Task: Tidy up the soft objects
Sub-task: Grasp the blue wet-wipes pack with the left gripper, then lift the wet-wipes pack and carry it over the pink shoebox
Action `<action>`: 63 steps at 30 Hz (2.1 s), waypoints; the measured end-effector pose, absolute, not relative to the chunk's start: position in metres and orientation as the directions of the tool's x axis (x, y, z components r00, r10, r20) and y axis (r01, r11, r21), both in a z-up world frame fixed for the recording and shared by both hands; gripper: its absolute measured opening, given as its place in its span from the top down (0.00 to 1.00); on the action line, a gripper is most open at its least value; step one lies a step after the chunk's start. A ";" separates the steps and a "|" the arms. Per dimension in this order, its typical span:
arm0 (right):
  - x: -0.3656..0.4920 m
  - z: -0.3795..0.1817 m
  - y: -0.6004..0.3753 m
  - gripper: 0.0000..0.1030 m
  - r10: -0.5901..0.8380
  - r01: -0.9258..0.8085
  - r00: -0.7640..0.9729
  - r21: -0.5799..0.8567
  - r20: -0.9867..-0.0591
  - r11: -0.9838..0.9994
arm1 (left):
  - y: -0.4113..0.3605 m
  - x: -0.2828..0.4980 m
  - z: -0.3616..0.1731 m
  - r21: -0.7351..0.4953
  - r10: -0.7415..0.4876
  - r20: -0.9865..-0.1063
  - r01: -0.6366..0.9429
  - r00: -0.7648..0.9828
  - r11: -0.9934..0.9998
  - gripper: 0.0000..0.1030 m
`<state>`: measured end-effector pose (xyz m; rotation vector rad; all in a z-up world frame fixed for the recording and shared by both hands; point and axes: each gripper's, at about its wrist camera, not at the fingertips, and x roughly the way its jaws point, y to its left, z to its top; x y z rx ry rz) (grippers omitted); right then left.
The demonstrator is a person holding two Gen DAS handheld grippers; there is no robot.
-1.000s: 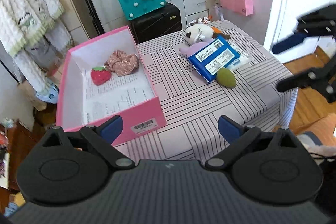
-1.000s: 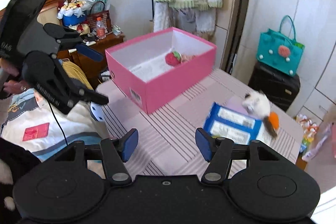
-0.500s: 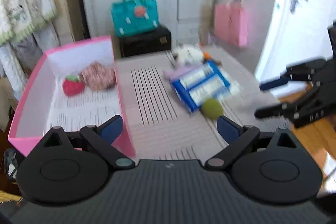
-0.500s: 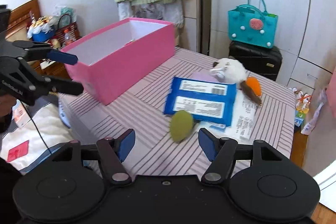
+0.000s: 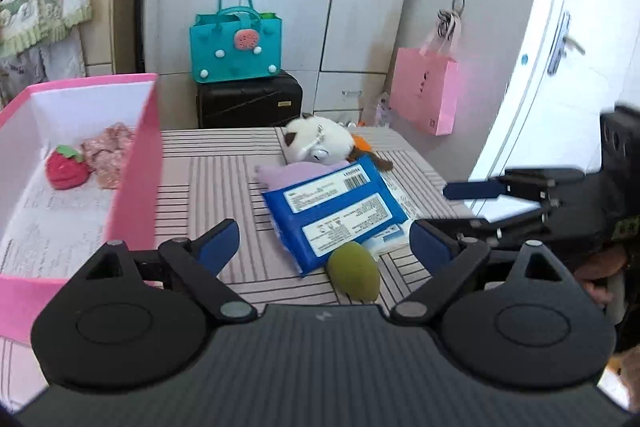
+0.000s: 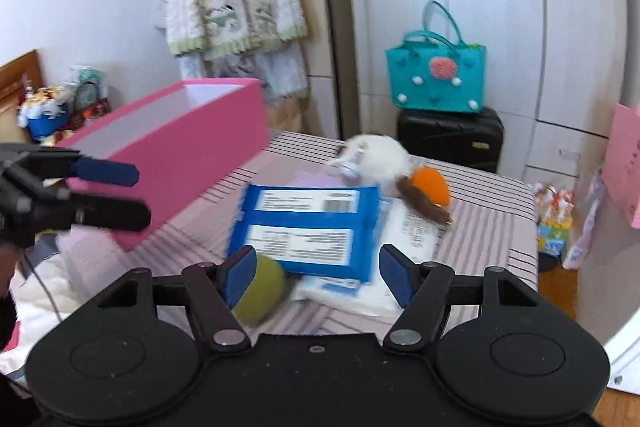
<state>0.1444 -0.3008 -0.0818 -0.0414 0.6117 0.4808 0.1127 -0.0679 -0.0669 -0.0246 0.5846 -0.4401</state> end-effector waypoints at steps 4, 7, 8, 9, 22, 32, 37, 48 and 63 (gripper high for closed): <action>0.163 -0.087 -0.310 0.30 0.434 -0.428 0.682 0.160 -0.589 0.890 | -0.078 0.130 -0.084 -0.164 -0.380 -0.557 0.351 0.738 0.922 0.18; 0.172 -0.094 -0.311 0.30 0.423 -0.414 0.678 0.162 -0.601 0.895 | -0.079 0.145 -0.096 -0.196 -0.369 -0.584 0.316 0.723 0.928 0.26; 0.175 -0.096 -0.312 0.30 0.425 -0.411 0.674 0.171 -0.604 0.895 | -0.079 0.148 -0.099 -0.204 -0.369 -0.591 0.309 0.718 0.929 0.27; 0.179 -0.098 -0.313 0.30 0.429 -0.408 0.670 0.182 -0.606 0.895 | -0.079 0.151 -0.103 -0.213 -0.367 -0.595 0.300 0.715 0.930 0.28; 0.211 -0.115 -0.307 0.45 0.496 -0.417 0.610 0.282 -0.618 0.864 | -0.070 0.195 -0.133 -0.372 -0.404 -0.641 0.197 0.653 0.907 0.49; 0.218 -0.115 -0.305 0.79 0.495 -0.406 0.604 0.293 -0.625 0.866 | -0.068 0.201 -0.139 -0.474 -0.463 -0.617 0.169 0.636 0.864 0.75; 0.213 -0.108 -0.300 0.79 0.482 -0.419 0.616 0.259 -0.623 0.870 | -0.071 0.197 -0.129 -0.440 -0.442 -0.605 0.185 0.662 0.879 0.75; 0.188 -0.085 -0.291 0.74 0.434 -0.416 0.648 0.186 -0.626 0.890 | -0.069 0.181 -0.108 -0.425 -0.462 -0.612 0.226 0.642 0.877 0.75; 0.138 -0.057 -0.267 0.62 0.428 -0.450 0.635 0.143 -0.643 0.882 | -0.060 0.134 -0.075 -0.337 -0.463 -0.631 0.318 0.623 0.886 0.74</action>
